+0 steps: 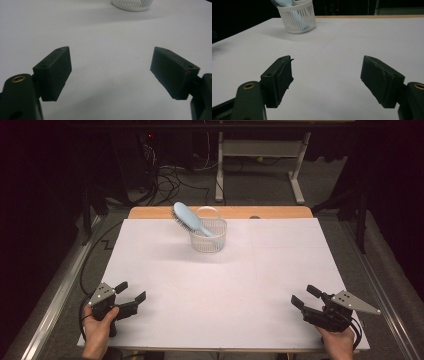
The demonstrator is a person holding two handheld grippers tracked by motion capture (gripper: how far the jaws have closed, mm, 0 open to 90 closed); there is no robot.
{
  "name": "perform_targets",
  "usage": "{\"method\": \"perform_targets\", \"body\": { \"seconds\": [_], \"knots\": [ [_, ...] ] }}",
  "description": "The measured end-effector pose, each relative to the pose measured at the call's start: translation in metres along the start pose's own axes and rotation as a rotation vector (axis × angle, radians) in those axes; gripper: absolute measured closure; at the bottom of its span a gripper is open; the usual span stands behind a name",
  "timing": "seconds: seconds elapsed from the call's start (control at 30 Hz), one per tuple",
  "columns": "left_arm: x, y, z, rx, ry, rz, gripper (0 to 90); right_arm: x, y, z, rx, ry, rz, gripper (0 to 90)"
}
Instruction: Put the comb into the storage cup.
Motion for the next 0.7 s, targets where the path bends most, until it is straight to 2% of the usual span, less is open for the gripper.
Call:
{"method": "perform_targets", "body": {
  "seconds": [0.7],
  "knots": [
    [-0.0004, -0.0002, -0.0006, -0.006, -0.005, 0.0, 17.5, -0.0003, -0.0004, 0.0003, 0.001, -0.001, -0.001, 26.0]
  ]
}}
Point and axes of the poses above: each handheld gripper's, and its own axes: y roughly forward along the jaws, z roughly out of its underside, x roughly to its left, the point moved 6 cm from there along y, roughly forward along the jaws, and after that the axes turned 9 degrees about z, right-handed, at the moved point
